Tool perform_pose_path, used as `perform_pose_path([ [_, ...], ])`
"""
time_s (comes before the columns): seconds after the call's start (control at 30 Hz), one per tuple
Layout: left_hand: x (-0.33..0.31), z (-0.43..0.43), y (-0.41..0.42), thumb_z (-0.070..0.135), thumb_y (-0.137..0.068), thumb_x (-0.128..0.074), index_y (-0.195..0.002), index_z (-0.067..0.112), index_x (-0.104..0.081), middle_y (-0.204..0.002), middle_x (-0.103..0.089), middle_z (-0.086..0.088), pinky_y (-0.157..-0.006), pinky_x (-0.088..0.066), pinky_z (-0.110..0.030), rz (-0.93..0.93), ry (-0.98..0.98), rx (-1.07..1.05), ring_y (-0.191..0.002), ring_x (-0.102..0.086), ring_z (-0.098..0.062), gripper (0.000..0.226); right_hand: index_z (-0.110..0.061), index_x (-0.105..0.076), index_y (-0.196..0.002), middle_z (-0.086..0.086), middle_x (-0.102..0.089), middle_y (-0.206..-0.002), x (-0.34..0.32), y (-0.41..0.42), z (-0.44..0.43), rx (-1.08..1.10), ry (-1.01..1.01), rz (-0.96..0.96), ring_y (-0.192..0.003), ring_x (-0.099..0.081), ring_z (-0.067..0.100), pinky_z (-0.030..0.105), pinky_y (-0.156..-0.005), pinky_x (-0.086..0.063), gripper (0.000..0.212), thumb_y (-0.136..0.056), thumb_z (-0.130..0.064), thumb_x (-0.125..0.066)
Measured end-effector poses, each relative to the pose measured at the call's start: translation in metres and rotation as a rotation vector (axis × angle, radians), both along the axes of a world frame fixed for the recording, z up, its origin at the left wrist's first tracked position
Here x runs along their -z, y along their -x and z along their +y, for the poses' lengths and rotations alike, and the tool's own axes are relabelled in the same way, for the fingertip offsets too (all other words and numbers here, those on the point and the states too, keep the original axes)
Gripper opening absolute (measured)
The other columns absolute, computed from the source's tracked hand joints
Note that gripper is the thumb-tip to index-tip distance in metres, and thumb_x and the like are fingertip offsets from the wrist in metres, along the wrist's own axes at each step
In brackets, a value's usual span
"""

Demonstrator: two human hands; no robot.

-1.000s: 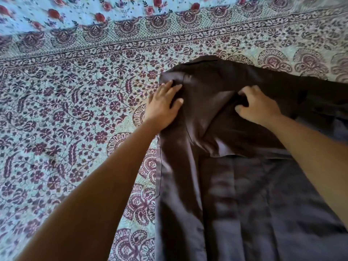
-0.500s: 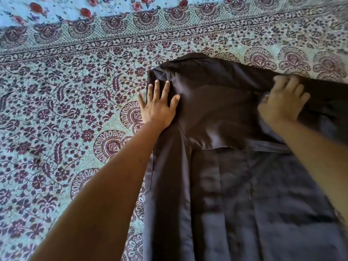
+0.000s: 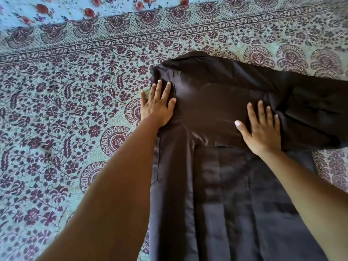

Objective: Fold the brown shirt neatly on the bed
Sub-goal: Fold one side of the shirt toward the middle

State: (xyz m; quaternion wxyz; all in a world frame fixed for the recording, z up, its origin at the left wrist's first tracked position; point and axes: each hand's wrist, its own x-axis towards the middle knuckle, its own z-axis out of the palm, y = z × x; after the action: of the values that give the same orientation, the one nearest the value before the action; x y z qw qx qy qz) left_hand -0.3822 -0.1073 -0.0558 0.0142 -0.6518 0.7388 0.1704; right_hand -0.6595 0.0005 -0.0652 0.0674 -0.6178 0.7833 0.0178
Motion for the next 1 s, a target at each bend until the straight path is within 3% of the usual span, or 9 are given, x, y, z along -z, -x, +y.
perform_pose_path([
  [0.07,-0.013,-0.004,-0.001,0.048,-0.098,-0.020,-0.149,0.032,-0.001,-0.159,0.006,0.002,-0.116,0.009,-0.047,-0.004,-0.087,0.009,-0.146,0.006,-0.017,0.056,-0.023,-0.013,-0.148,0.010,-0.006,-0.156,-0.005,-0.003,-0.001,0.057,-0.063,0.016,-0.143,-0.006,0.030,0.048,-0.114,-0.002,0.076,-0.086,-0.066,-0.015],
  [0.17,-0.031,0.024,-0.008,0.046,-0.099,-0.021,-0.149,0.030,-0.008,-0.159,0.001,0.003,-0.117,0.006,-0.047,0.032,-0.044,0.049,-0.146,0.002,-0.016,0.055,-0.011,-0.018,-0.147,0.014,-0.009,-0.156,-0.017,-0.032,0.002,0.085,-0.018,-0.021,-0.143,-0.006,0.030,0.048,-0.116,-0.002,0.062,-0.096,-0.045,-0.022],
  [0.27,-0.034,0.099,-0.013,0.046,-0.096,-0.016,-0.149,0.028,-0.013,-0.159,-0.007,0.002,-0.117,0.001,-0.045,0.090,0.061,0.075,-0.146,-0.005,-0.015,0.056,-0.009,-0.027,-0.144,0.013,-0.022,-0.153,-0.026,-0.081,0.025,-0.240,0.080,-0.188,-0.142,-0.019,0.027,0.044,-0.114,-0.011,0.063,-0.091,-0.041,-0.018],
  [0.37,-0.028,0.164,-0.016,0.048,-0.085,-0.005,-0.149,0.027,-0.014,-0.158,-0.009,0.003,-0.116,-0.001,-0.043,0.104,0.062,-0.008,-0.146,-0.008,-0.015,0.067,-0.017,-0.027,-0.145,0.007,-0.024,-0.152,-0.016,-0.099,0.054,-0.517,-0.041,-0.151,-0.140,-0.026,0.025,0.042,-0.113,-0.014,0.060,-0.091,-0.044,-0.019],
  [0.47,-0.014,0.191,-0.022,0.049,-0.088,-0.009,-0.148,0.028,-0.018,-0.158,-0.013,0.001,-0.116,-0.004,-0.044,0.066,0.038,0.032,-0.145,-0.013,-0.019,0.065,-0.023,-0.028,-0.144,0.007,-0.023,-0.153,-0.009,-0.075,0.064,-0.326,-0.061,-0.091,-0.140,-0.026,0.028,0.048,-0.112,-0.017,0.064,-0.087,-0.049,-0.018],
  [0.63,-0.003,0.202,-0.027,0.052,-0.090,-0.017,-0.147,0.030,-0.022,-0.157,-0.018,-0.001,-0.115,-0.008,-0.049,-0.034,0.043,0.120,-0.144,-0.019,-0.024,0.061,-0.025,-0.003,-0.148,0.008,-0.001,-0.157,-0.023,-0.057,0.071,-0.142,-0.193,-0.070,-0.144,-0.002,0.025,0.046,-0.115,0.001,0.063,-0.095,-0.047,-0.027],
  [0.77,-0.006,0.205,-0.030,0.056,-0.087,-0.008,-0.148,0.033,-0.014,-0.158,-0.011,0.002,-0.115,-0.001,-0.050,-0.080,0.021,0.109,-0.145,-0.012,-0.021,0.065,-0.022,-0.012,-0.148,0.010,-0.010,-0.156,-0.036,-0.093,0.093,-0.273,-0.119,-0.161,-0.144,-0.010,0.027,0.045,-0.114,-0.004,0.068,-0.088,-0.054,-0.016],
  [0.87,-0.011,0.210,-0.033,0.056,-0.089,-0.008,-0.148,0.035,-0.013,-0.159,-0.007,0.004,-0.115,0.003,-0.050,-0.060,-0.002,0.076,-0.146,-0.006,-0.020,0.063,-0.020,-0.019,-0.147,0.011,-0.009,-0.156,-0.037,-0.116,0.098,-0.319,-0.101,-0.167,-0.144,-0.010,0.026,0.044,-0.115,-0.004,0.060,-0.094,-0.046,-0.028],
  [1.0,-0.028,0.193,-0.030,0.047,-0.096,-0.026,-0.139,0.029,-0.039,-0.154,-0.026,0.001,-0.115,-0.007,-0.047,0.080,0.076,-0.041,-0.144,-0.017,-0.022,0.049,-0.016,-0.029,-0.144,0.013,-0.012,-0.155,-0.043,-0.122,0.078,-0.235,-0.010,-0.206,-0.143,-0.011,0.027,0.043,-0.115,-0.005,0.054,-0.097,-0.043,-0.030],
])
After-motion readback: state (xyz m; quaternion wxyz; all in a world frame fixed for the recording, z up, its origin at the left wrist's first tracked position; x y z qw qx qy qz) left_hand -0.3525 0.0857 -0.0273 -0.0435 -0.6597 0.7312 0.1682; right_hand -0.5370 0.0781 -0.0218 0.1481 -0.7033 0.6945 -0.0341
